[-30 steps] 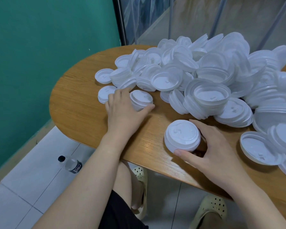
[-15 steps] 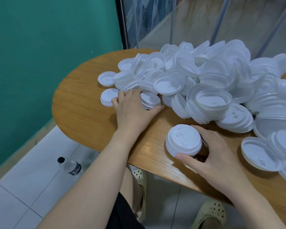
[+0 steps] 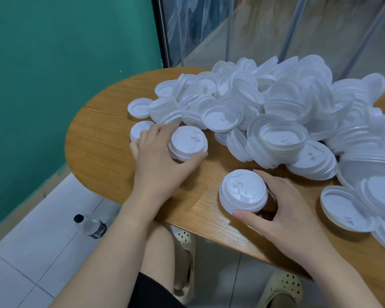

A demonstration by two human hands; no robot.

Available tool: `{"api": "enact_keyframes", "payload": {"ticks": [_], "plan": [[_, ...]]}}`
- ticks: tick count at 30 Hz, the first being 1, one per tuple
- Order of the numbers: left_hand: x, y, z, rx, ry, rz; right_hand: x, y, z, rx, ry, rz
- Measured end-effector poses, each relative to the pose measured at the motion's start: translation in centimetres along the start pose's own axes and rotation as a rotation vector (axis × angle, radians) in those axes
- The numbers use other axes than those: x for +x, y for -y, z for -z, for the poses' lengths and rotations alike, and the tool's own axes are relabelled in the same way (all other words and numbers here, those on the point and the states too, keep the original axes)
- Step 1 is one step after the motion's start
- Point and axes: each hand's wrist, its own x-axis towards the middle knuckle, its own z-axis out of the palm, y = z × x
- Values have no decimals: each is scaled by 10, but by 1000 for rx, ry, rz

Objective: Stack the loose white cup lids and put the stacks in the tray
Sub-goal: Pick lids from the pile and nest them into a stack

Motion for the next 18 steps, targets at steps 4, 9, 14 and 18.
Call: {"api": "enact_keyframes", "payload": {"ticks": [4, 9, 14, 18], "plan": [[-26, -18, 16, -321, 175, -13, -1, -2, 0, -12, 1, -13], [-38, -44, -2, -389, 489, -69, 0, 0, 0, 23, 6, 16], [-41, -40, -13, -330, 606, -66, 0, 5, 2, 17, -16, 34], [-40, -40, -13, -334, 613, -82, 1, 6, 2, 13, -12, 14]]}}
